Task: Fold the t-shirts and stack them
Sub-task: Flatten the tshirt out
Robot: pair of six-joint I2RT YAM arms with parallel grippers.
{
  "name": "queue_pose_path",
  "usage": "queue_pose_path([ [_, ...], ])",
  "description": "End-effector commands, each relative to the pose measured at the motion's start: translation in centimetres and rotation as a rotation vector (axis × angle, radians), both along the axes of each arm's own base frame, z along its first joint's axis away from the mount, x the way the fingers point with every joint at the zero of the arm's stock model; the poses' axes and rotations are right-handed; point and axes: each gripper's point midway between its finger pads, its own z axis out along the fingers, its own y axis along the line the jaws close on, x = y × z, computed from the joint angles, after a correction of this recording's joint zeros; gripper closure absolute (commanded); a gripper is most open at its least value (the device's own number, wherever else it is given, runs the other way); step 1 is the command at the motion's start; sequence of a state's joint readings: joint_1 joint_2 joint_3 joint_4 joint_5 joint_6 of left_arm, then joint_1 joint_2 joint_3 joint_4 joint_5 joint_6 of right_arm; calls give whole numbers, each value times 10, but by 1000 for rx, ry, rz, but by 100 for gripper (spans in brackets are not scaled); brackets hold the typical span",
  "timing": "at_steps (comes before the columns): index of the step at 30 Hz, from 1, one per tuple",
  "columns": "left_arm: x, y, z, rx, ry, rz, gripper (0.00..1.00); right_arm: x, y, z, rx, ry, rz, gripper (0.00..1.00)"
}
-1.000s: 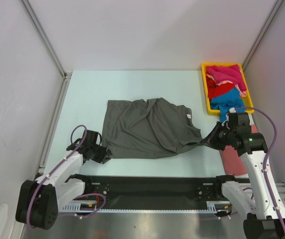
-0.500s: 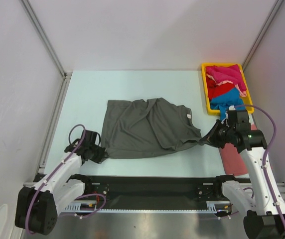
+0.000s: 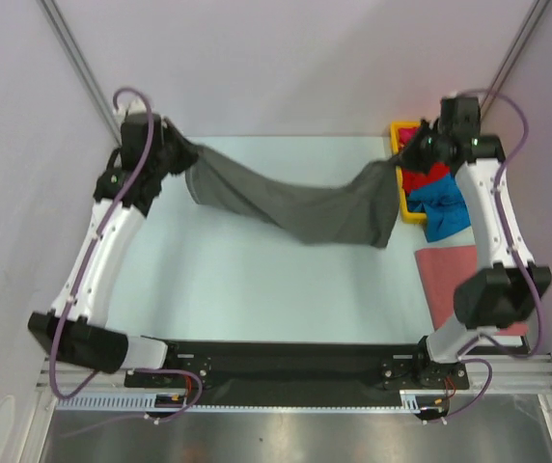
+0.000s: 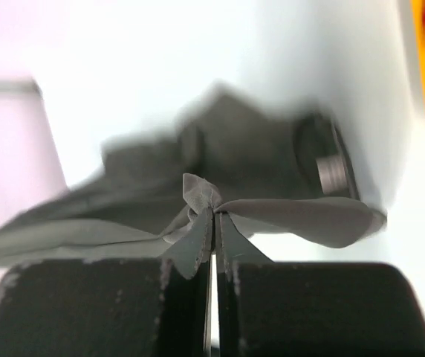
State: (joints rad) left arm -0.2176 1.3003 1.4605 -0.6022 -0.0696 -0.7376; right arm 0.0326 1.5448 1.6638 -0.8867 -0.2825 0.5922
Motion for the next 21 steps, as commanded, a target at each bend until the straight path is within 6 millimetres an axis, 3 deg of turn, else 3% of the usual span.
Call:
queue_pose_path([
  [1, 36, 11, 78, 114, -186, -21, 100, 52, -16, 65, -54, -181, -12, 100],
  [2, 47, 11, 79, 108, -185, -17, 100, 59, -17, 117, -64, -307, -18, 100],
  [3, 50, 13, 87, 91, -201, -16, 100, 71, -19, 116, -76, -304, -15, 100],
  [4, 52, 10, 97, 43, -222, -30, 100, 72, -19, 134, -84, -348, -17, 100],
  [5, 55, 20, 96, 0, -216, -25, 100, 73, -33, 147, -99, -377, -49, 100],
  [6, 55, 24, 106, -51, -252, -27, 100, 72, -35, 162, -103, -421, -58, 100],
  [7, 54, 18, 97, -143, -228, -74, 100, 66, -37, 174, -101, -457, -73, 100],
  [8, 56, 29, 97, -169, -241, -67, 100, 65, -39, 194, -90, -532, -86, 100],
  [9, 59, 35, 101, -183, -268, -71, 100, 66, -40, 186, -86, -525, -93, 100],
  [10, 57, 37, 94, -224, -251, -103, 100, 51, -48, 219, -113, -633, -137, 100],
  [12, 44, 40, 107, -208, -312, -119, 100, 40, -60, 235, -156, -690, -185, 100],
  [14, 38, 44, 102, -165, -305, -78, 100, 26, -72, 255, -175, -732, -253, 100],
  [15, 38, 38, 102, -182, -312, -88, 100, 22, -69, 265, -128, -767, -268, 100],
  [16, 41, 26, 83, -221, -275, -125, 100, 32, -59, 265, -82, -817, -228, 100],
  [17, 38, 14, 84, -259, -267, -196, 100, 24, -54, 275, -49, -854, -217, 100],
  [18, 37, 17, 79, -237, -236, -187, 100, 26, -53, 275, -31, -850, -216, 100],
  [19, 33, 22, 102, -198, -283, -173, 100, 17, -52, 285, -38, -846, -207, 100],
  [21, 32, 37, 116, -136, -313, -125, 100, 27, -49, 277, -47, -800, -182, 100],
])
